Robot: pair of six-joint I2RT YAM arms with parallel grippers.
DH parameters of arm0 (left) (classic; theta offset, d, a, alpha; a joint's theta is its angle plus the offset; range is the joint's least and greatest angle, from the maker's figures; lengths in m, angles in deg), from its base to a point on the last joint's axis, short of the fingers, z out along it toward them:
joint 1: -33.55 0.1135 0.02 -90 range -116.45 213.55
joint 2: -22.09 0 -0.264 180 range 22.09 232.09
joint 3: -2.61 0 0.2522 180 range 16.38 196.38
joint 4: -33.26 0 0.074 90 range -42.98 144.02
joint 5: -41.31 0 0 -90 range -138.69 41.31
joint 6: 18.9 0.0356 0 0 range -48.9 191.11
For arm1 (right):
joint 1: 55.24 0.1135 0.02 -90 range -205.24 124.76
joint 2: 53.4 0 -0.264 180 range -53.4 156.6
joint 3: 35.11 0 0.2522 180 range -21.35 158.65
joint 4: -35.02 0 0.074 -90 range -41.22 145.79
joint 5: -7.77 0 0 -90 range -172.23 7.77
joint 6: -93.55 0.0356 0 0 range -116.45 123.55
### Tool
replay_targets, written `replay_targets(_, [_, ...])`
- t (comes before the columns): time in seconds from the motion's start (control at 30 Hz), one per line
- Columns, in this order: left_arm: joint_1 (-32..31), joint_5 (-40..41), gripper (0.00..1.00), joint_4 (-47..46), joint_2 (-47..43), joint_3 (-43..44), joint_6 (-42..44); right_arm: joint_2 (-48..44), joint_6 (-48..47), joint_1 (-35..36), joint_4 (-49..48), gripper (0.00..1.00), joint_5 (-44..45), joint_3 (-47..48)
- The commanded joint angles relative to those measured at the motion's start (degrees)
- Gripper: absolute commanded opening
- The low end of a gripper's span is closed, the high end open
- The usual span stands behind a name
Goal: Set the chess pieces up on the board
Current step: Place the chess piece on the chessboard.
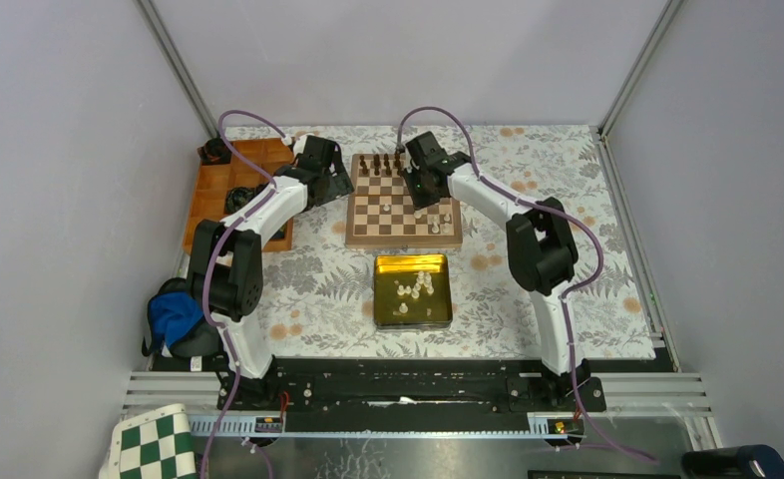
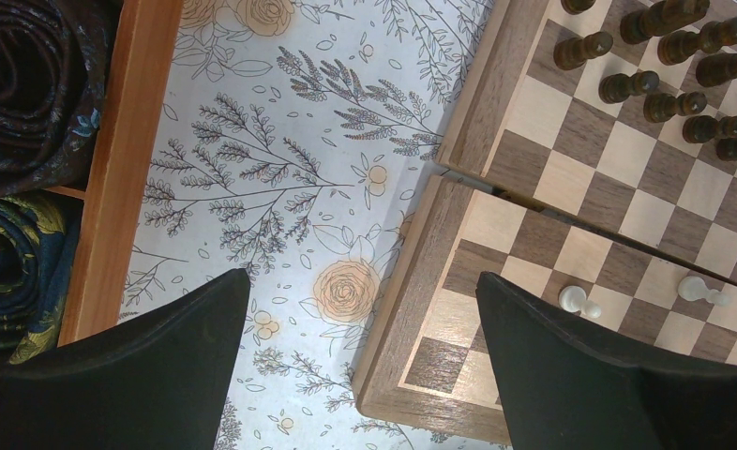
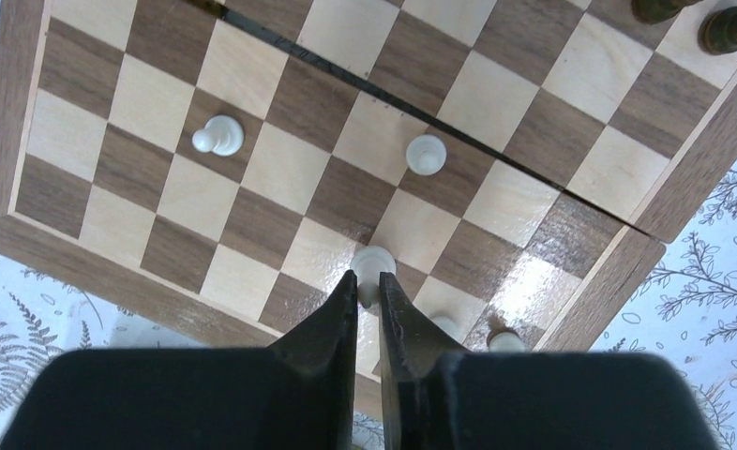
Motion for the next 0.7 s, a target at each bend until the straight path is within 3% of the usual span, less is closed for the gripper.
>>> replay_targets(0.0, [0.3, 0.4, 0.99, -0.2, -2.3, 0.7, 0.2, -5.9, 0.0, 1.4, -0.9, 0.04, -0.6, -1.8])
replay_targets(0.67, [0.2, 0.1, 0.99, -0.2, -3.1, 0.0, 0.0, -11.3, 1.1, 2.0, -3.8, 0.04, -0.6, -11.7])
